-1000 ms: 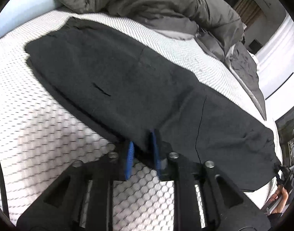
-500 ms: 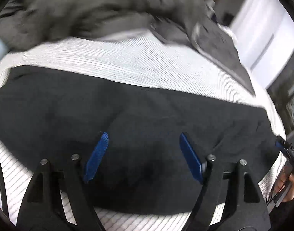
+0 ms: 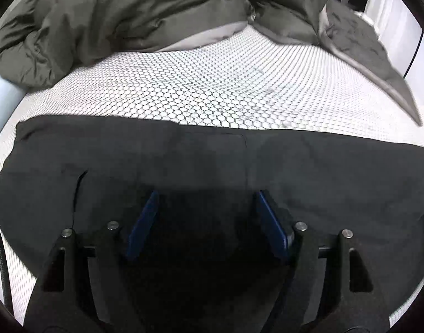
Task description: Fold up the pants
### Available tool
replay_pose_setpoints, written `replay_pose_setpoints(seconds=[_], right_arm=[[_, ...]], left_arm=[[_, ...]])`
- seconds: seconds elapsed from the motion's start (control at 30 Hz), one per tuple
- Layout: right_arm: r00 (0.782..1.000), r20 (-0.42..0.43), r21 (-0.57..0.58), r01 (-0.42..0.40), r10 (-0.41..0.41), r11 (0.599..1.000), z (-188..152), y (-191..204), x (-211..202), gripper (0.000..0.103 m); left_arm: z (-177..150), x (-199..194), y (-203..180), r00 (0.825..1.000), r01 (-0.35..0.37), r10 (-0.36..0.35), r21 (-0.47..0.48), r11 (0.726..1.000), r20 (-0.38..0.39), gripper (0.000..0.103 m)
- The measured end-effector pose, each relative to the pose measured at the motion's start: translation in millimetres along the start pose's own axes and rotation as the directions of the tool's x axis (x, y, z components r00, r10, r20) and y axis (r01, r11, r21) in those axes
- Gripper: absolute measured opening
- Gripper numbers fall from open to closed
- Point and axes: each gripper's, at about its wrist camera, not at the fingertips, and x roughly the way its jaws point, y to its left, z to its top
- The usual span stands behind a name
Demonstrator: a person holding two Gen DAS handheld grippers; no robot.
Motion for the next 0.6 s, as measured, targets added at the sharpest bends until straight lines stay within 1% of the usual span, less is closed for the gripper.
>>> replay_pose_setpoints(seconds=[0.07,0.1,0.17,0.2,0.23,0.27,0.3,0.37,0.4,0.43,0.5,0.53,0.6], right_arm=[[0.999,0.028,0.042,-0.037,0.036,0.998,-3.5,-7.6,-13.3,0.078],[0.998,0.035,0.038,-0.06,0.059,0.998,-7.1,-7.5,-19.4,0.078],[0.984,0.056,-0.042,-0.165,0.168,0.985,-13.7,16.8,-36.4,0.078],[0.971,0.065,-0.098,-0.221,0.228,0.97,-16.2,33.2,-44.5,0.079],[0.956,0.067,-0.17,-0.271,0.286,0.947,-18.5,55.6,-52.9,0.079],[0.948,0.061,-0.217,-0.294,0.314,0.931,-20.4,71.0,-56.9,0.079],[0.937,0.044,-0.272,-0.321,0.345,0.907,-24.2,91.0,-60.9,0.079],[0.923,0.015,-0.325,-0.359,0.384,0.875,-32.0,111.8,-63.1,0.079],[0.919,0.005,-0.341,-0.368,0.394,0.865,-34.5,117.5,-63.4,0.079],[0.921,-0.002,-0.355,-0.366,0.391,0.86,-37.5,119.1,-60.6,0.079],[0.931,-0.005,-0.346,-0.344,0.365,0.873,-42.4,101.5,-54.9,0.079],[0.949,0.001,-0.31,-0.301,0.316,0.902,-40.3,80.1,-50.4,0.079],[0.968,0.009,-0.215,-0.243,0.25,0.946,-43.1,40.6,-38.4,0.082]], left_arm=[[-9.9,-18.0,-9.1,0.998,0.05,-0.051,0.011,0.999,0.025,0.07],[-17.4,-26.2,-16.0,0.996,0.078,-0.079,0.025,0.997,0.028,0.07],[-36.0,-45.0,-43.8,0.984,0.176,-0.178,0.084,0.981,0.019,0.072],[-44.3,-51.1,-52.1,0.979,0.199,-0.202,0.107,0.974,0.019,0.077],[-54.5,-58.6,-65.5,0.972,0.23,-0.235,0.154,0.961,0.016,0.084],[-64.3,-64.5,-78.8,0.967,0.248,-0.256,0.201,0.948,0.015,0.085],[-73.8,-68.9,-91.9,0.965,0.251,-0.262,0.256,0.934,0.01,0.085],[-90.5,-71.4,-109.5,0.97,0.228,-0.242,0.324,0.918,0.001,0.085],[-97.5,-68.9,-113.2,0.971,0.229,-0.237,0.335,0.914,-0.018,0.085],[-103.5,-65.1,-114.7,0.97,0.239,-0.239,0.33,0.913,-0.043,0.085],[-110.1,-53.1,-109.9,0.97,0.245,-0.235,0.295,0.924,-0.069,0.085],[-109.9,-48.4,-107.5,0.969,0.249,-0.239,0.283,0.926,-0.068,0.087],[-108.6,-46.8,-102.9,0.964,0.265,-0.256,0.277,0.924,-0.067,0.088]])
